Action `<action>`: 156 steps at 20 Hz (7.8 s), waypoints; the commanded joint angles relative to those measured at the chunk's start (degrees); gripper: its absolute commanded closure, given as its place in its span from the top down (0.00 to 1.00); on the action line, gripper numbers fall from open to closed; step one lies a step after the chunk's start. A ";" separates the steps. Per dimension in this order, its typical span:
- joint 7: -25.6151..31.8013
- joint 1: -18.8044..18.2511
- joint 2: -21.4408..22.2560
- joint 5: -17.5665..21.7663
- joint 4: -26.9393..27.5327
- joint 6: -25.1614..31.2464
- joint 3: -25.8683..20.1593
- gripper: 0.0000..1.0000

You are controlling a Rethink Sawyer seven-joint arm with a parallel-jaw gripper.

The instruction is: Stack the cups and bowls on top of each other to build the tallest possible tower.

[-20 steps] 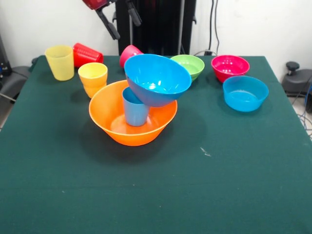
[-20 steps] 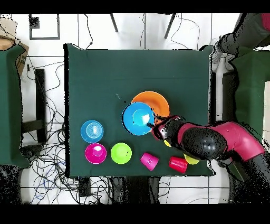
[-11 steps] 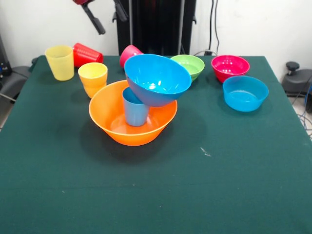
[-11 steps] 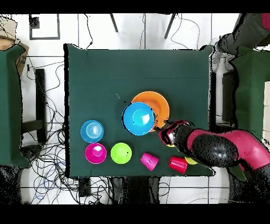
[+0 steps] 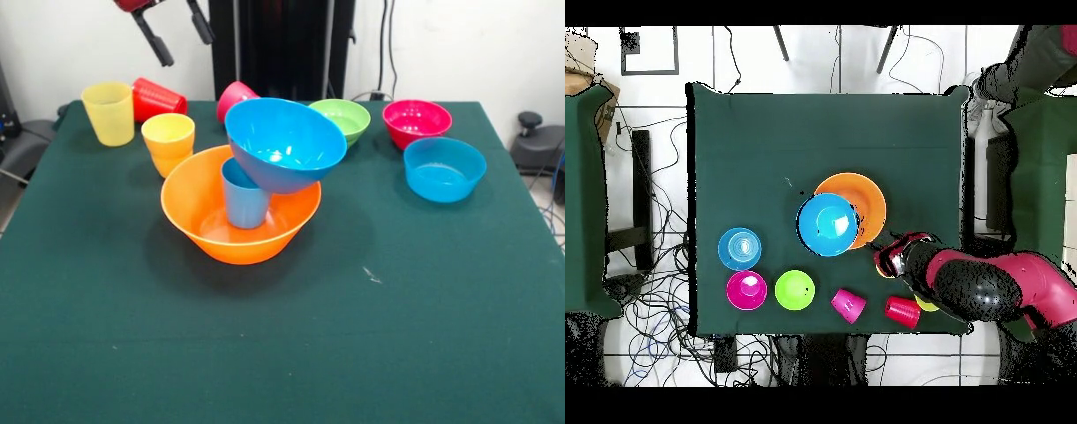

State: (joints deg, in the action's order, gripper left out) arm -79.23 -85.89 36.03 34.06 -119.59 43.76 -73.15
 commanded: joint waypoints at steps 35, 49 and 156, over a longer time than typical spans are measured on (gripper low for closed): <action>18.60 1.74 -6.53 12.41 3.78 6.22 8.20 1.00; 21.85 -0.05 -6.77 13.34 4.92 6.10 7.75 1.00; 21.31 8.35 -17.73 26.21 14.97 2.65 22.92 1.00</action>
State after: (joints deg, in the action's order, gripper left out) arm -74.93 -81.51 21.86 55.60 -110.66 46.17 -53.84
